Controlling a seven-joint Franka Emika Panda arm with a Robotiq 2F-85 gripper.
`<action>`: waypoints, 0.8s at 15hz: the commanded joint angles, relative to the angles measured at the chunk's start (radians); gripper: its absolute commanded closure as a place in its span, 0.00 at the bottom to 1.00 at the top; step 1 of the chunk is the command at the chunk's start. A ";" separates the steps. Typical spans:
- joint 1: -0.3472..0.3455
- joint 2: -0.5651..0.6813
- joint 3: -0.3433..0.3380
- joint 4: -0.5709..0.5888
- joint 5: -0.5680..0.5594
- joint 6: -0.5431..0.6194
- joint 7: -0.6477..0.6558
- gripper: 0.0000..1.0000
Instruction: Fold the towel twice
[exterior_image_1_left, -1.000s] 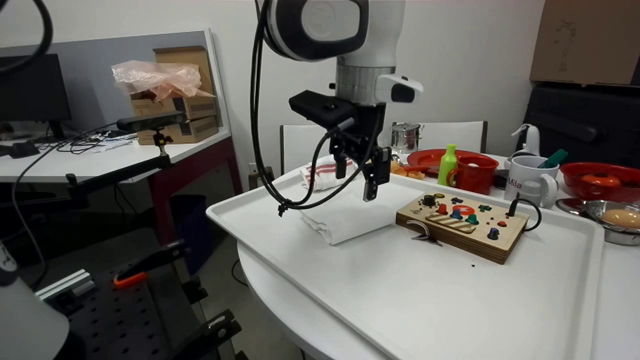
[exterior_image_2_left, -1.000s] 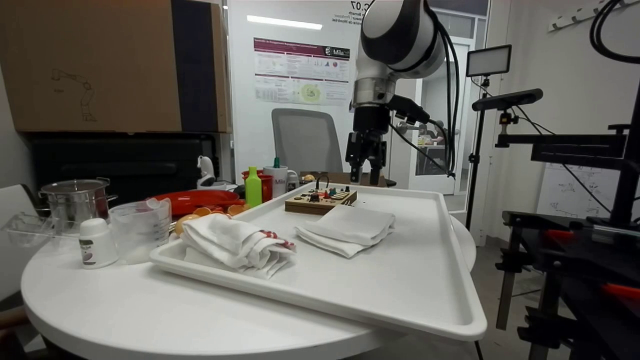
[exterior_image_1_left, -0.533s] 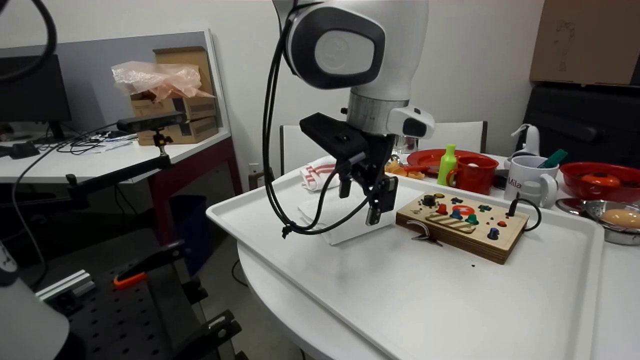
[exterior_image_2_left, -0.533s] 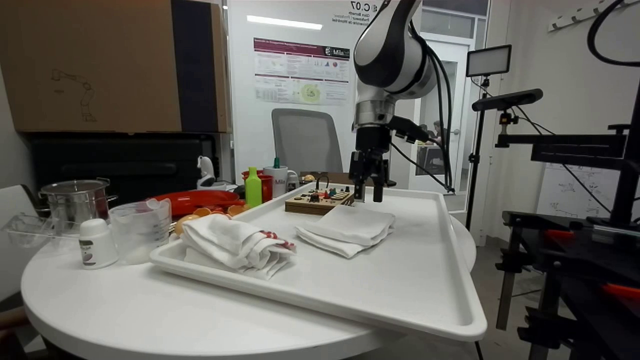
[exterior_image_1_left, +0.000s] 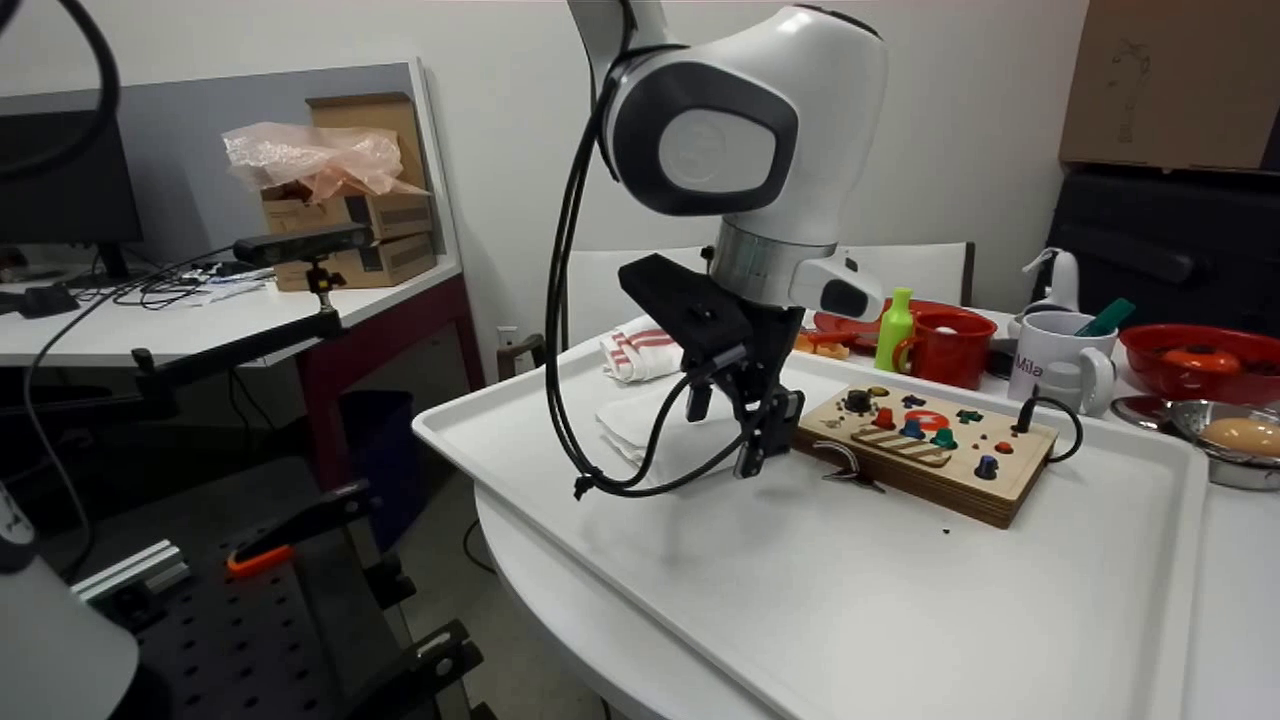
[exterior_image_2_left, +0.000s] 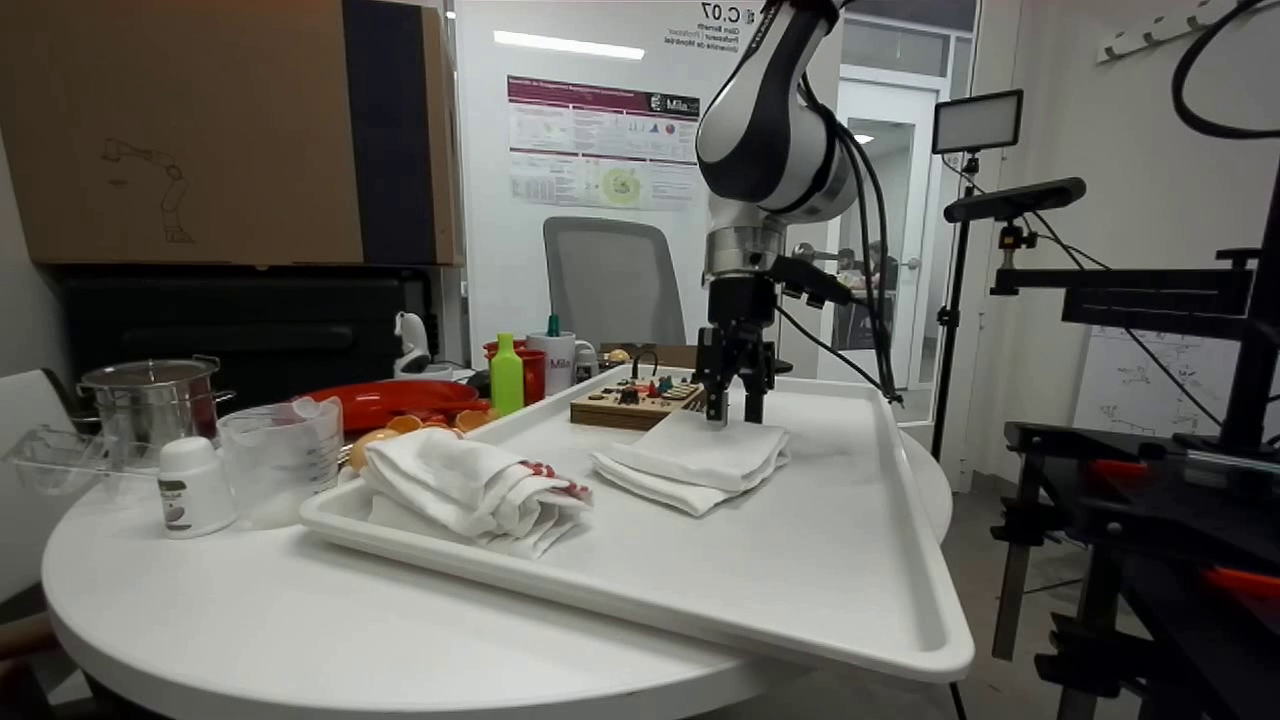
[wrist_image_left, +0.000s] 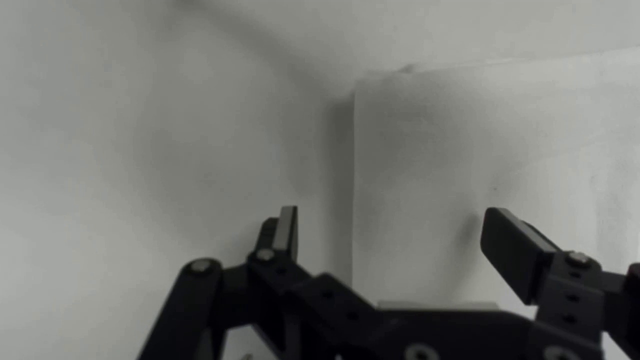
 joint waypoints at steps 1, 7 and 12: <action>-0.025 0.034 0.016 0.038 0.023 -0.030 -0.023 0.23; -0.040 0.033 0.024 0.042 0.030 -0.033 -0.025 0.64; -0.044 0.010 0.032 0.035 0.036 -0.025 -0.026 1.00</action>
